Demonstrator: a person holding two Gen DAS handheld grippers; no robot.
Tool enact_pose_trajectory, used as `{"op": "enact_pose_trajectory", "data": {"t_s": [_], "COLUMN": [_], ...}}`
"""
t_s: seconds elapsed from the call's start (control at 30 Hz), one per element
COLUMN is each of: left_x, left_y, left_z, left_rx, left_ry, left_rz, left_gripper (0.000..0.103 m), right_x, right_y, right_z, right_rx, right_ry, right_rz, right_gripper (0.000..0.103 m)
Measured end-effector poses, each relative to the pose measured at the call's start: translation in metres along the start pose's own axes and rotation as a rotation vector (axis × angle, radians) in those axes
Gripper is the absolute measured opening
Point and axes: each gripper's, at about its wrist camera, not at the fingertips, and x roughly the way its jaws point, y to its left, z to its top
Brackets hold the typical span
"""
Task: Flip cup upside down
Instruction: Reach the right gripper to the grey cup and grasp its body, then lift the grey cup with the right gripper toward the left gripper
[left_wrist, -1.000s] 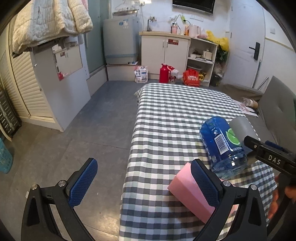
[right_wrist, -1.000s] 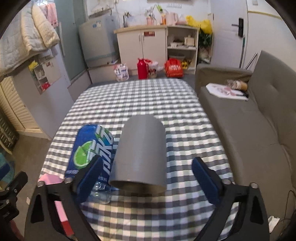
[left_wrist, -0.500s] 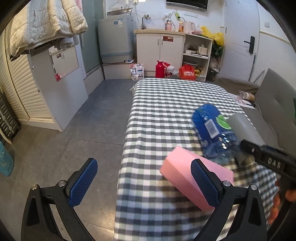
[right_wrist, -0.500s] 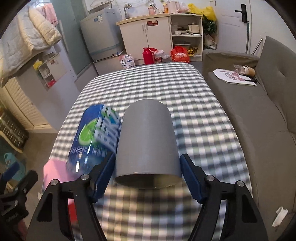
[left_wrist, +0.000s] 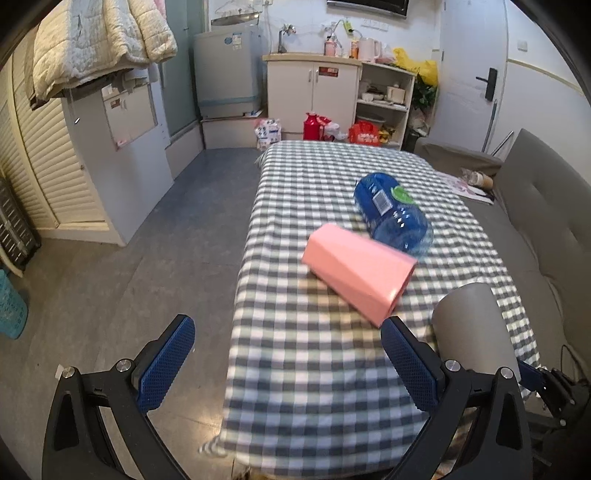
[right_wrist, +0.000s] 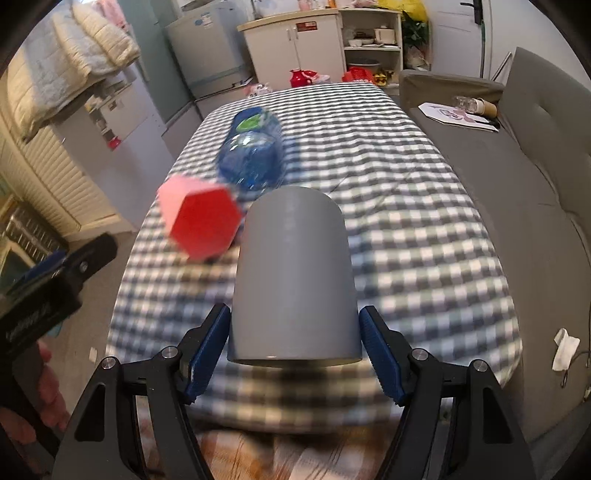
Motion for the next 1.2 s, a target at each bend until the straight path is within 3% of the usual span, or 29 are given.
{"op": "enact_pose_trajectory", "data": {"t_s": [0.13, 0.2, 0.3, 0.7, 0.93, 1.2], "left_x": [-0.007, -0.011, -0.015, -0.012, 0.018, 0.048], "left_y": [-0.003, -0.006, -0.014, -0.108, -0.147, -0.158], "left_z": [0.002, 0.006, 0.014, 0.024, 0.022, 0.020], "left_rx": [0.004, 0.012, 0.031, 0.178, 0.174, 0.127], "left_ry": [0.012, 0.012, 0.021, 0.086, 0.171, 0.257], "left_rz": [-0.014, -0.019, -0.031, -0.125, -0.142, -0.146], "left_gripper": [0.103, 0.103, 0.103, 0.103, 0.103, 0.102], "right_x": [-0.002, -0.012, -0.032, -0.075, -0.066, -0.037], "right_y": [0.000, -0.001, -0.007, -0.082, -0.118, -0.135], "right_z": [0.003, 0.008, 0.015, 0.035, 0.034, 0.028], "right_rx": [0.004, -0.001, -0.002, -0.010, -0.007, 0.018], "right_ry": [0.024, -0.001, -0.049, -0.140, -0.132, -0.088], "right_rz": [-0.004, -0.024, -0.025, -0.156, -0.162, -0.141], "right_gripper": [0.072, 0.081, 0.082, 0.082, 0.082, 0.082]}}
